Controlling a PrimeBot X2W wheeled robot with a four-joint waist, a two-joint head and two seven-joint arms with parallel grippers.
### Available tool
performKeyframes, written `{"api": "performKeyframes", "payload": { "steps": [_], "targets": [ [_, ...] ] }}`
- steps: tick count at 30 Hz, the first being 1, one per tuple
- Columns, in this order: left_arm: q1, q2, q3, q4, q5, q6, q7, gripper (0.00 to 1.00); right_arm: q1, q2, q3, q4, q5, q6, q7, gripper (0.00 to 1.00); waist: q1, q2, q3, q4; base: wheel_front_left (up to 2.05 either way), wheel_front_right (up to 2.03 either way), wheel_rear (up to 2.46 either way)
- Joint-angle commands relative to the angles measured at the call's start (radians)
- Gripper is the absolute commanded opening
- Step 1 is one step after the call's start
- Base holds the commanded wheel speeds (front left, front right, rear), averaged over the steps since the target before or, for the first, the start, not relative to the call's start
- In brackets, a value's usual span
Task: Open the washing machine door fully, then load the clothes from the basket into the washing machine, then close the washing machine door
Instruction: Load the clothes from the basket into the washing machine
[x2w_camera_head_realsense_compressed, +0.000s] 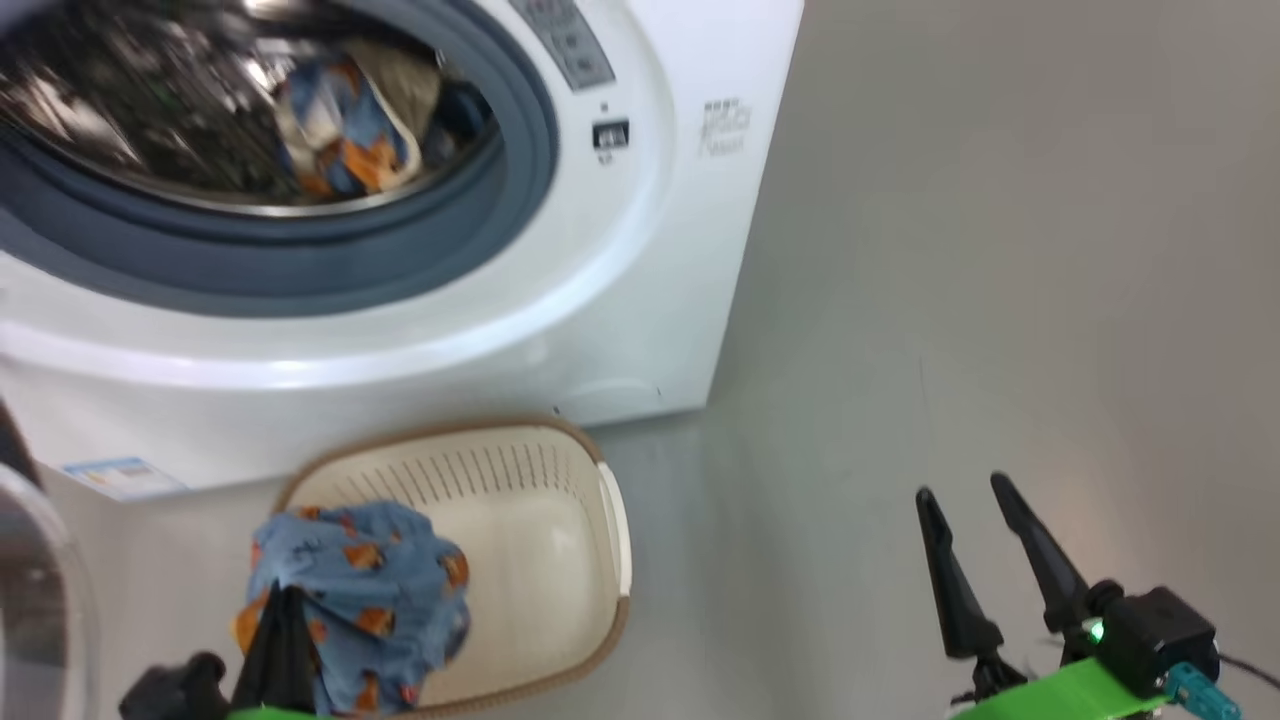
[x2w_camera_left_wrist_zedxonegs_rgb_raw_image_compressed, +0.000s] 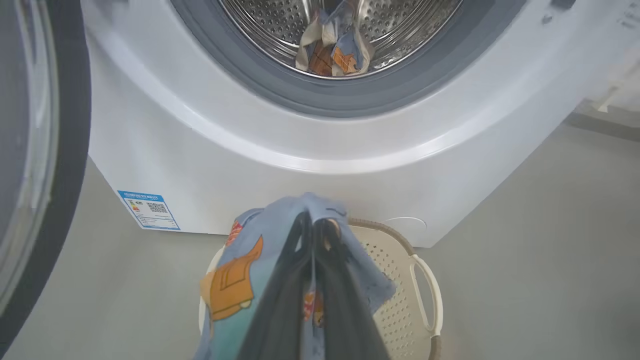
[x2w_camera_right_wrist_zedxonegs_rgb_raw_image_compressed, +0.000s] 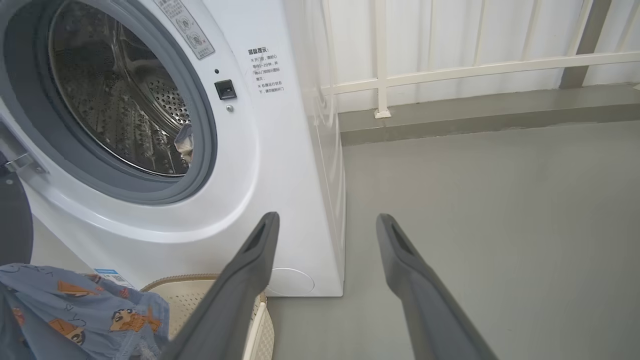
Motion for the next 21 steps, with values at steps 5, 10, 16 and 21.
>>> {"api": "performKeyframes", "payload": {
  "steps": [5,10,16,21],
  "targets": [
    [0.071,0.006,-0.015,-0.102,-0.026,0.03,-0.007,0.0,0.051,-0.016,0.013,-0.015,-0.008,0.006,-0.005,1.0,0.0,0.0,-0.191,0.056,0.0,0.0,0.0],
    [0.13,0.006,-0.036,-0.168,-0.013,0.052,-0.007,0.0,0.081,-0.031,0.018,-0.014,-0.007,0.006,-0.005,1.0,0.0,0.0,-0.241,0.064,0.0,0.0,0.0],
    [0.186,0.006,-0.046,-0.232,-0.001,0.069,-0.007,0.0,0.103,-0.041,0.014,-0.01,-0.004,0.006,-0.005,1.0,0.0,0.0,-0.285,0.07,0.0,0.0,0.0],
    [0.225,0.006,-0.059,-0.266,0.011,0.082,-0.007,0.0,0.115,-0.045,0.012,-0.009,0.001,0.006,-0.005,1.0,0.0,0.0,-0.31,0.072,0.0,0.0,0.0]
  ]
}}
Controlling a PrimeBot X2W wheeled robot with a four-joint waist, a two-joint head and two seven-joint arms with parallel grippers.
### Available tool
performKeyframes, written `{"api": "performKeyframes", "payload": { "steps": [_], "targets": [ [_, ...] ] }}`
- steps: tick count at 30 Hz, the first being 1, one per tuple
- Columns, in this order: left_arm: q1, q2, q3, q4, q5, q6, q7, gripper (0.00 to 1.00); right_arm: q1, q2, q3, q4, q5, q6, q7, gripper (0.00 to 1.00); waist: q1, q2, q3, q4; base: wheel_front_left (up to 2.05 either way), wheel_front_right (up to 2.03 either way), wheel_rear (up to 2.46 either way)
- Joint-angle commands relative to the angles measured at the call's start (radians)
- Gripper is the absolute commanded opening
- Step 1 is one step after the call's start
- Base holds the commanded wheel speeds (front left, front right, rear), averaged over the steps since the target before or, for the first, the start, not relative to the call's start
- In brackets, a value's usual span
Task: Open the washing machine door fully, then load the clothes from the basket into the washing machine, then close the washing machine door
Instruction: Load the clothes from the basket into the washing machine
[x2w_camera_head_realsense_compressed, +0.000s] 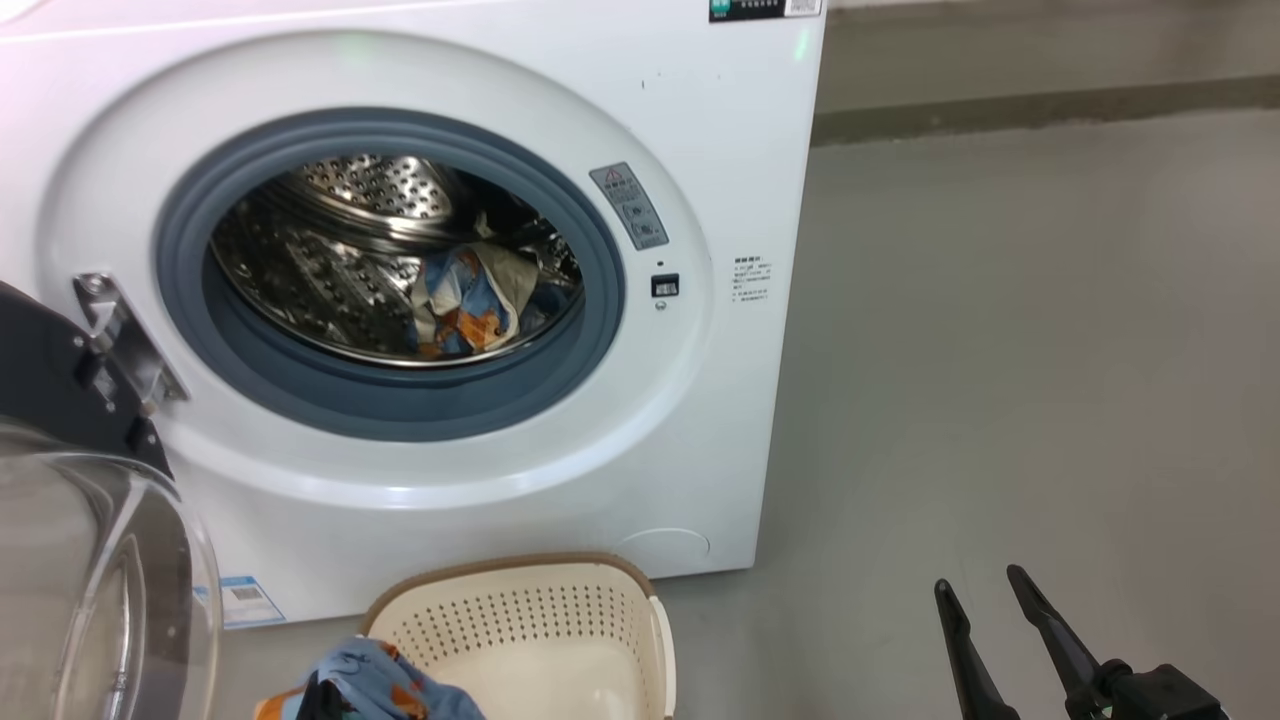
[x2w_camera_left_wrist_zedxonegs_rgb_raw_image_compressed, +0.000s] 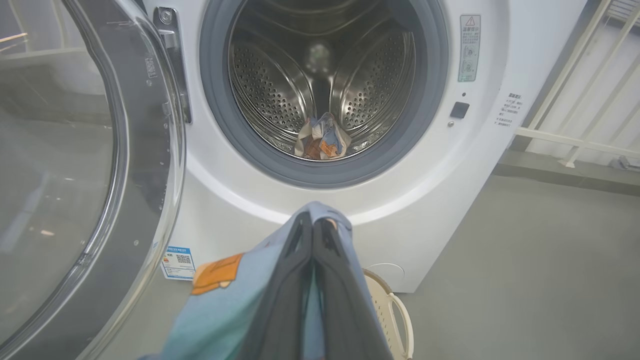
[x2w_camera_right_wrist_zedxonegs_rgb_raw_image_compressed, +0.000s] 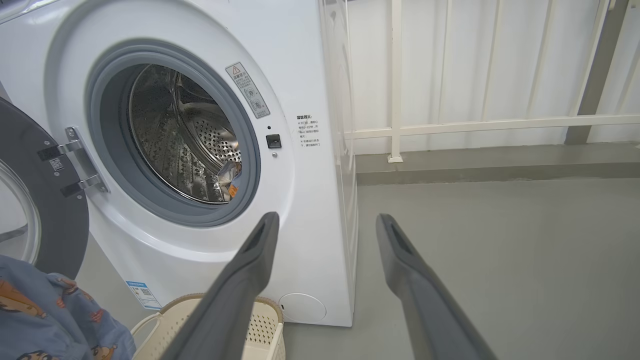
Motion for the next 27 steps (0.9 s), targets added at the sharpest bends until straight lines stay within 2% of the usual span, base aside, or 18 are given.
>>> {"api": "performKeyframes", "payload": {
  "steps": [1,17,27],
  "targets": [
    [-0.014,0.005,0.029,-0.041,0.014,0.013,-0.007,0.0,-0.013,-0.018,0.019,-0.024,0.01,0.006,-0.005,1.0,0.0,0.0,-0.022,0.008,0.0,0.0,0.0],
    [-0.015,0.005,0.019,-0.078,0.006,0.021,-0.007,0.0,-0.009,-0.02,0.03,-0.028,0.012,0.006,-0.005,1.0,0.0,0.0,-0.012,-0.01,0.0,0.0,0.0],
    [-0.186,0.005,-0.007,-0.058,-0.031,0.005,-0.007,0.0,-0.043,0.002,0.051,-0.029,0.012,0.006,-0.005,1.0,0.0,0.0,0.053,-0.056,0.0,0.0,0.0]
  ]
}}
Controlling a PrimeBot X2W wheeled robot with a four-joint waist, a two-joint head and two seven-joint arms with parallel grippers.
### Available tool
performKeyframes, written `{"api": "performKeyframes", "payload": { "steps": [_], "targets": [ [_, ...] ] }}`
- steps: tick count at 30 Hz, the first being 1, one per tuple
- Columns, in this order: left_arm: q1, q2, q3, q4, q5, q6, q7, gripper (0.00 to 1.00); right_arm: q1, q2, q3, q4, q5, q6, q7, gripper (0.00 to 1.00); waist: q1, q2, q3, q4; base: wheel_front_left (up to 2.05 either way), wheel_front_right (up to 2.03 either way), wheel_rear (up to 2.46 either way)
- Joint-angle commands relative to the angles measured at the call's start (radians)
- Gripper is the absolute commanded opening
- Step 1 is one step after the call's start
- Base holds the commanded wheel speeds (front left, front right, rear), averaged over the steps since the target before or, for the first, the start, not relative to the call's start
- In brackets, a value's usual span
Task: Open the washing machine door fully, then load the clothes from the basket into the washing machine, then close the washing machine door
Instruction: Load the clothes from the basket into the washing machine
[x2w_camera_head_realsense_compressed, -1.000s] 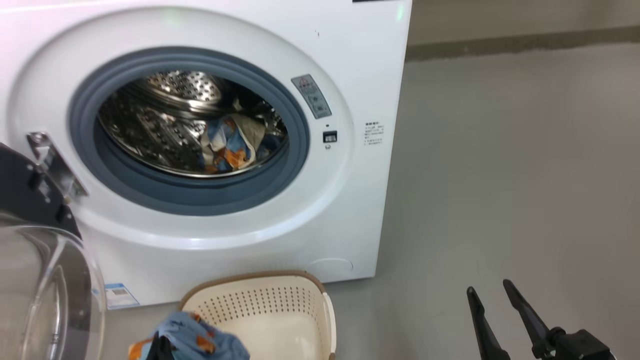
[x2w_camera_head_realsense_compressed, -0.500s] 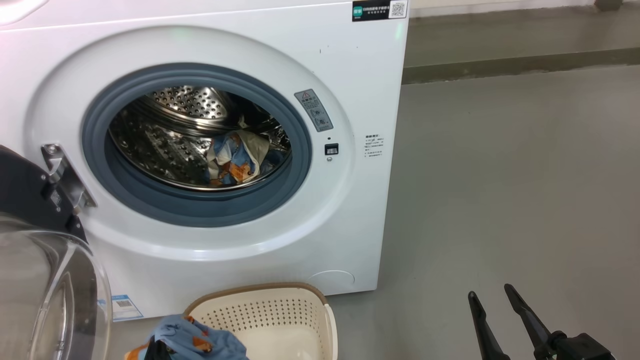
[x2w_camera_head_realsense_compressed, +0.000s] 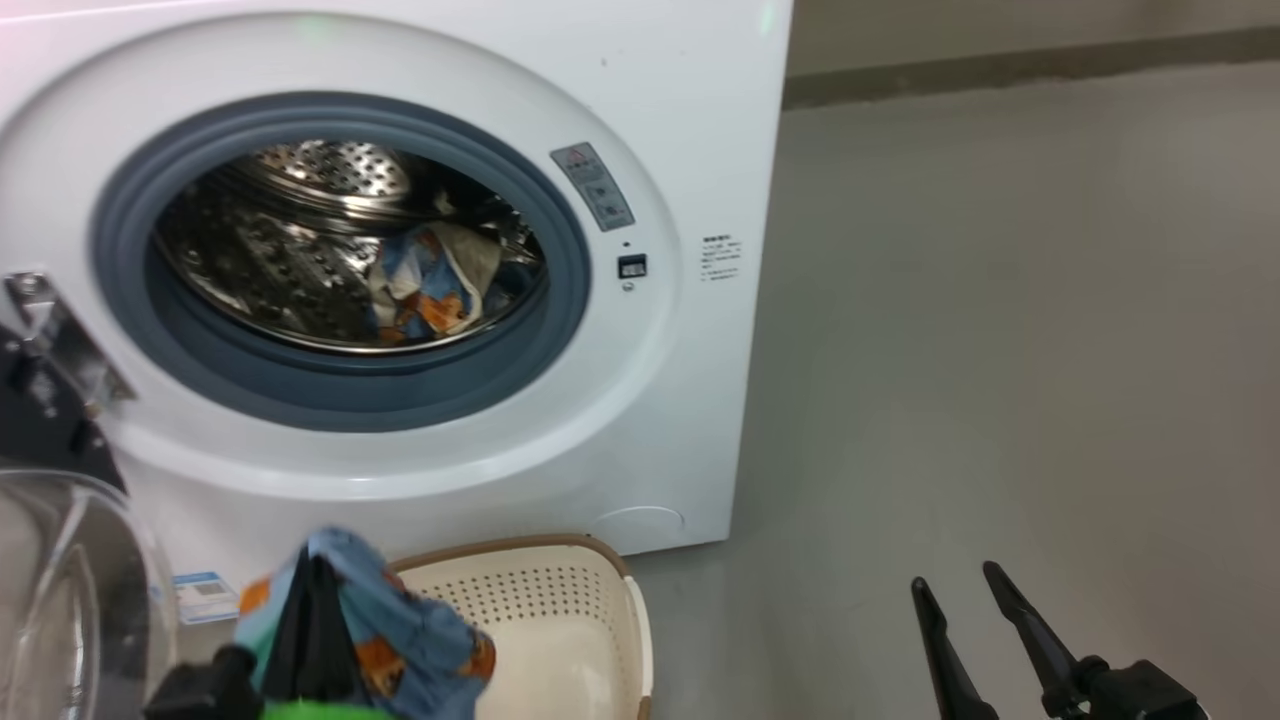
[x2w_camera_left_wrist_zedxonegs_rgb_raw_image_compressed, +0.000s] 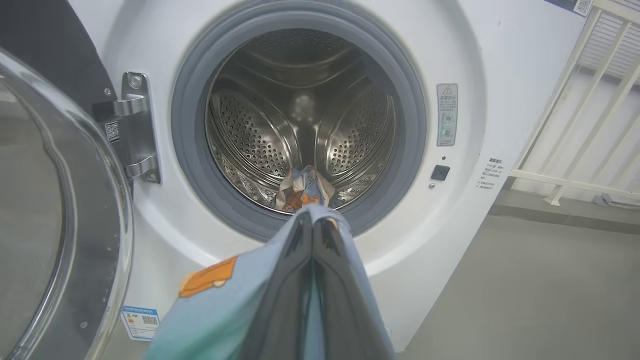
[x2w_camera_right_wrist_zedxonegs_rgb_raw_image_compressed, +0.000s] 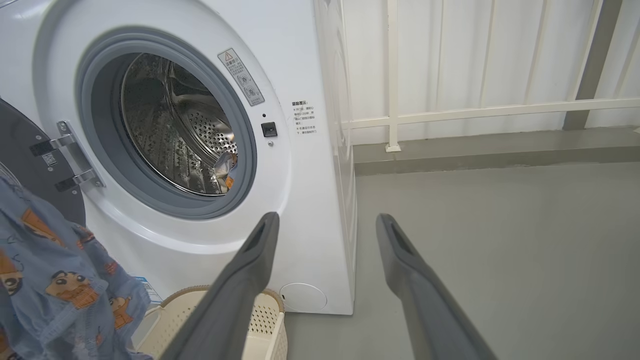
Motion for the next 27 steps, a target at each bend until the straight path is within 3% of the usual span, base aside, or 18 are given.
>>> {"api": "performKeyframes", "payload": {
  "steps": [1,7,12,20,27],
  "targets": [
    [-0.071,0.004,0.026,-0.015,0.0,-0.005,-0.007,0.0,-0.048,-0.003,0.032,-0.026,0.012,0.006,-0.005,1.0,0.0,0.0,0.025,-0.029,0.0,0.0,0.0],
    [-0.253,0.007,0.067,0.066,0.001,-0.026,-0.007,0.0,-0.084,0.01,0.056,-0.028,0.017,0.006,-0.005,1.0,0.0,0.0,0.107,-0.119,0.0,0.0,0.0],
    [-0.392,0.045,0.128,0.15,0.009,-0.031,-0.007,0.0,-0.11,0.012,0.08,-0.031,0.059,0.006,-0.005,1.0,0.0,0.0,0.188,-0.207,0.0,0.0,0.0],
    [-0.659,0.186,0.215,0.354,0.018,-0.035,-0.006,0.0,-0.16,0.013,0.129,-0.038,0.122,0.006,-0.005,1.0,0.0,0.0,0.332,-0.33,0.0,0.0,0.0],
    [-0.874,0.311,0.202,0.573,0.076,-0.038,0.003,0.0,-0.199,0.013,0.192,-0.044,0.165,0.006,-0.005,1.0,0.0,0.0,0.44,-0.404,0.0,0.0,0.0]
  ]
}}
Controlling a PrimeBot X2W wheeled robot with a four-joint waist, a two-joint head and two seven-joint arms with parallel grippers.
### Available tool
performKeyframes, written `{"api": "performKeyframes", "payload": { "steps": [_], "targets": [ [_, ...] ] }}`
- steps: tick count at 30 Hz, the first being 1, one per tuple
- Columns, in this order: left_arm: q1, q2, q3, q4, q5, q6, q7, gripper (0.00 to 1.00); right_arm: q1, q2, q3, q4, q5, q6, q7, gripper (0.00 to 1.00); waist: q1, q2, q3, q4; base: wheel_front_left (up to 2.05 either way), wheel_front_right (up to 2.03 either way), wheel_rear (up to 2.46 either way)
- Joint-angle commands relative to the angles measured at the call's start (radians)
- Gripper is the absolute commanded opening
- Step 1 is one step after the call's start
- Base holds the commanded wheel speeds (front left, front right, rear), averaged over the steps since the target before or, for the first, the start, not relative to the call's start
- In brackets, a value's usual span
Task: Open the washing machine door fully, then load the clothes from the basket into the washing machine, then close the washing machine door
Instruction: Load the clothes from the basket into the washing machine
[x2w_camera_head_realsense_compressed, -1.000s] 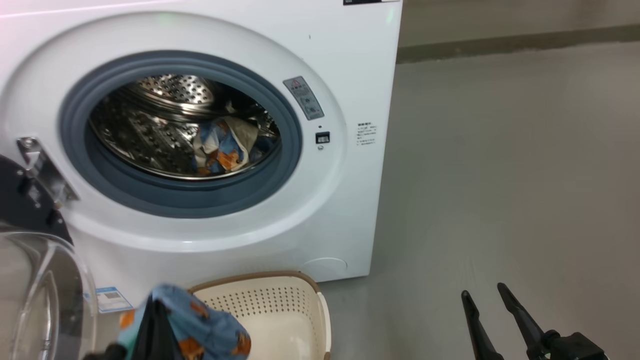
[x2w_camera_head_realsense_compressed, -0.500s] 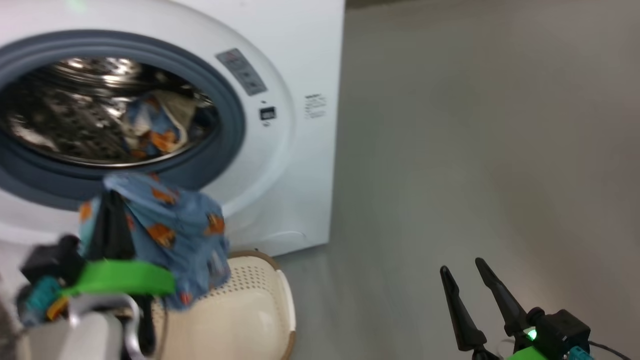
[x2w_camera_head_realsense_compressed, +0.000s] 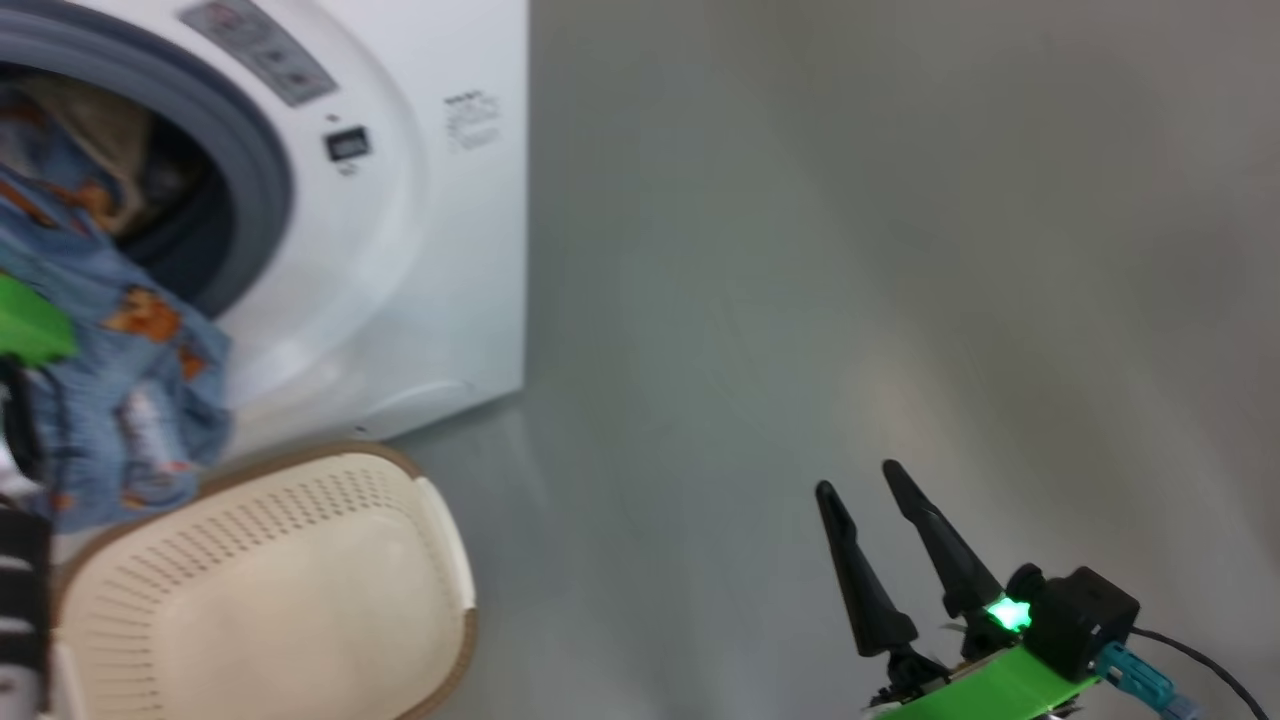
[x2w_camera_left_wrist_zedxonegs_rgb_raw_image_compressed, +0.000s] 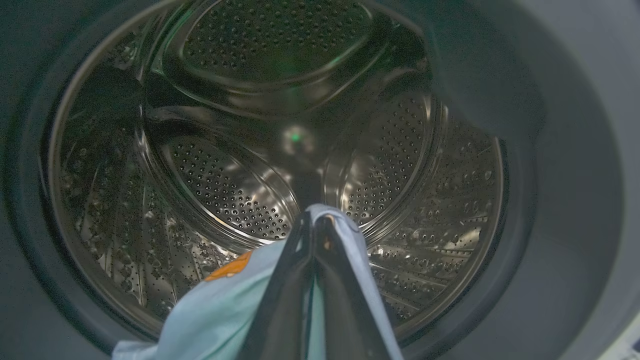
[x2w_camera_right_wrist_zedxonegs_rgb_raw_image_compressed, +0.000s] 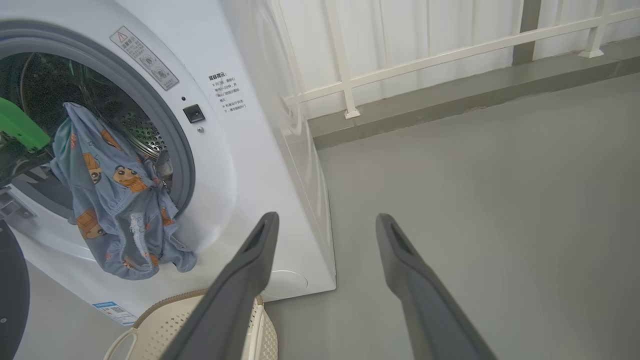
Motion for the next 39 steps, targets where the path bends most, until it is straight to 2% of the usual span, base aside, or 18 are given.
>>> {"api": "performKeyframes", "payload": {
  "steps": [1,10,16,22,27,30,36,37,38,39],
  "targets": [
    [-0.061,0.068,0.021,0.019,0.017,-0.001,0.003,0.0,-0.031,-0.003,0.039,-0.028,0.013,0.006,-0.005,1.0,0.0,0.0,0.126,-0.115,0.0,0.0,0.0],
    [-0.266,0.167,-0.011,0.205,0.064,-0.007,0.036,0.0,-0.053,-0.003,0.089,-0.036,0.045,0.006,-0.005,1.0,0.0,0.0,0.226,-0.169,0.0,0.0,0.0],
    [-0.414,0.216,-0.023,0.296,0.068,-0.031,0.044,0.0,-0.054,-0.003,0.114,-0.04,0.049,0.006,-0.005,1.0,0.0,0.0,0.276,-0.191,0.0,0.0,0.0],
    [-0.567,0.223,0.001,0.297,0.032,-0.052,0.008,0.0,-0.057,-0.003,0.124,-0.048,0.055,0.006,-0.005,1.0,0.0,0.0,0.314,-0.194,0.0,0.0,0.0],
    [-0.644,0.239,0.011,0.265,0.043,-0.028,-0.006,0.0,-0.069,-0.003,0.131,-0.05,0.059,0.006,-0.005,1.0,0.0,0.0,0.33,-0.189,0.0,0.0,0.0],
    [-0.646,0.241,-0.021,0.305,0.078,-0.012,-0.005,0.0,-0.071,-0.003,0.127,-0.048,0.06,0.006,-0.005,1.0,0.0,0.0,0.327,-0.18,0.0,0.0,0.0],
    [-0.65,0.238,-0.07,0.428,0.113,0.005,0.064,0.46,-0.076,-0.003,0.123,-0.038,0.054,0.006,-0.005,1.0,0.0,0.0,0.306,-0.155,0.0,0.0,0.0],
    [-0.651,0.233,-0.073,0.447,0.112,0.006,0.075,0.89,-0.077,-0.003,0.122,-0.037,0.053,0.006,-0.005,1.0,0.0,0.0,0.302,-0.15,0.0,0.0,0.0],
    [-0.652,0.229,-0.079,0.462,0.116,0.01,0.083,1.0,-0.078,-0.003,0.121,-0.035,0.051,0.006,-0.005,1.0,0.0,0.0,0.297,-0.144,0.0,0.0,0.0],
    [-0.653,0.225,-0.086,0.475,0.121,0.014,0.088,1.0,-0.079,-0.003,0.119,-0.033,0.049,0.006,-0.005,1.0,0.0,0.0,0.292,-0.139,0.0,0.0,0.0]
  ]
}}
